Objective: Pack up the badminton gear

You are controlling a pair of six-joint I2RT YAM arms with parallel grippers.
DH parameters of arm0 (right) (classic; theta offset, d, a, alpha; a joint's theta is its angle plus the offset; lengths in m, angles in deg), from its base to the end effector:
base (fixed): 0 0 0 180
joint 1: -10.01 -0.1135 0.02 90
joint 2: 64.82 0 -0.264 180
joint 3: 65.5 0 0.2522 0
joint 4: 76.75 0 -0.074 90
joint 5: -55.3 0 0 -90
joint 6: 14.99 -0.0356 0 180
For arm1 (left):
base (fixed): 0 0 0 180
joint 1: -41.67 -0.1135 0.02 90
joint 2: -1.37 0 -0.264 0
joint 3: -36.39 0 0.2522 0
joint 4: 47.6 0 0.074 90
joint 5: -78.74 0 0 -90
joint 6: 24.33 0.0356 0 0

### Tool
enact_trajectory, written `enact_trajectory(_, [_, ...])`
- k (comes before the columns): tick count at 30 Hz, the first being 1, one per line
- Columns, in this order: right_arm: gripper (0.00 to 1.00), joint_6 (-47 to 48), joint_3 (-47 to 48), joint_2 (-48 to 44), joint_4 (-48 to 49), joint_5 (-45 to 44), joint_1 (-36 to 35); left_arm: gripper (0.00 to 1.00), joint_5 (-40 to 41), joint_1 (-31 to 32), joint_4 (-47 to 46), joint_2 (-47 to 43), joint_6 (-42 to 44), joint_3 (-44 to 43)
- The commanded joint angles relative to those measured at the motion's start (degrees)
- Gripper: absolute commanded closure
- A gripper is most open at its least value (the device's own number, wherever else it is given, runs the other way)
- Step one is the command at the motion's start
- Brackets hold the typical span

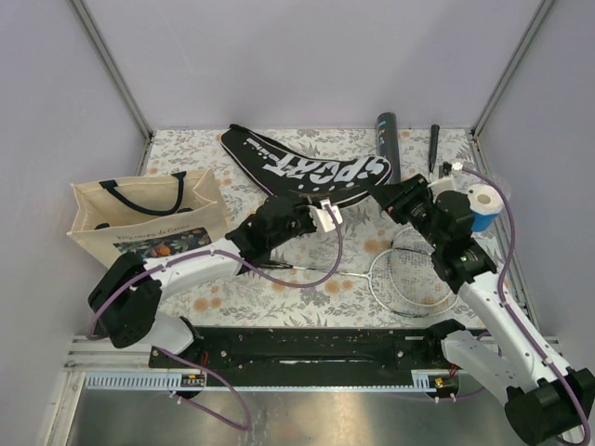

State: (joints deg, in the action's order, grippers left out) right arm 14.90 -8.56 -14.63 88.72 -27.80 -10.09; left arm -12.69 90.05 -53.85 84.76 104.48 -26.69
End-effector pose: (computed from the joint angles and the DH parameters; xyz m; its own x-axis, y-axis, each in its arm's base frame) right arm 0.1955 0.0761 0.3311 -0.4561 0.7496 -0.4796 -0.1155 0.4845 0.8671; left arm 0.2201 -0.2491 0.2616 0.3527 0.5463 -0.7597 0.6960 0.3895 0.6032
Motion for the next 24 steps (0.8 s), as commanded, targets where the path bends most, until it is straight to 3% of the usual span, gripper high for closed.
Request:
enact_trajectory(1, [0.52, 17.88, 7.08, -5.62, 4.92, 2.77, -0.29, 0.95, 1.70, -0.48, -2.59, -8.50, -5.66, -8.31])
enact_trajectory(2, [0.44, 24.28, 9.18, -6.42, 2.73, 3.21, -0.29, 1.00, 1.70, -0.57, -0.05, -9.64, -7.41, -10.60])
enact_trajectory(5, [0.32, 37.50, 12.28, -10.01, -2.73, 1.37, -0.29, 1.00, -3.65, -1.62, 12.16, -12.63, -13.65, -20.52])
enact_trajectory(9, [0.25, 47.35, 10.44, -16.08, -2.22, 5.65, -0.29, 1.00, -10.24, -1.71, 26.92, -16.94, -18.58, -31.60])
enact_trajectory(14, [0.14, 53.78, 8.06, -19.78, -2.21, 12.87, -0.29, 1.00, -17.63, -1.80, 42.22, -22.13, -19.83, -41.37])
enact_trajectory(18, [0.02, 55.98, 8.59, -17.07, -2.39, 18.40, -0.29, 1.00, -21.84, -2.59, 51.54, -24.07, -19.56, -45.77])
enact_trajectory(24, [0.00, 59.76, 10.78, -7.15, -2.74, 26.04, -0.29, 1.00, -31.68, -7.59, 54.74, -25.47, -23.50, -44.91])
